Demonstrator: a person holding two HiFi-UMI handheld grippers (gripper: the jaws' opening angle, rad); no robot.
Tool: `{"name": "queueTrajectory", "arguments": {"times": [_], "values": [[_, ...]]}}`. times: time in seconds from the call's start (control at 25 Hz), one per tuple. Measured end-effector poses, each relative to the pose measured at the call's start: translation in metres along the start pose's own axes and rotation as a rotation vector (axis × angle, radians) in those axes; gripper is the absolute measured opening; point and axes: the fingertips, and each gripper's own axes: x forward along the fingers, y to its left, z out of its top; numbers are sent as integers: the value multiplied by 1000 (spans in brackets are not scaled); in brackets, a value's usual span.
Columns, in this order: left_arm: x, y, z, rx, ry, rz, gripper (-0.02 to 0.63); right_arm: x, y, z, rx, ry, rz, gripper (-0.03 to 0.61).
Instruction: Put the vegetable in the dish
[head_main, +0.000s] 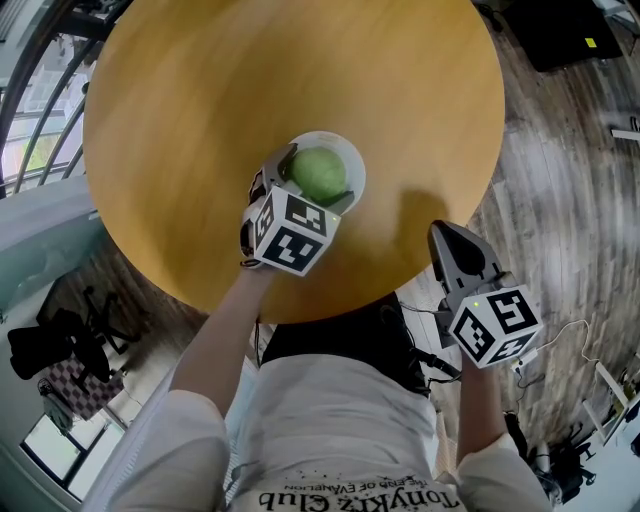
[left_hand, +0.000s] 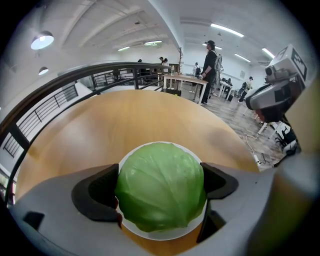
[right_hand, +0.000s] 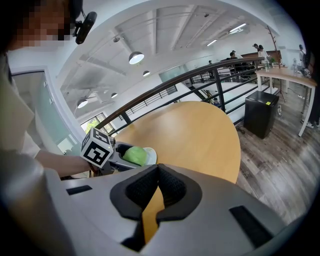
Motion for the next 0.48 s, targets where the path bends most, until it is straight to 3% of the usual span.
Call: {"name": "queueTrajectory", "arguments": {"times": [0.48], "values": [[12, -3, 3, 45, 45, -18, 499, 3, -3, -3, 11, -3, -1, 16]]}}
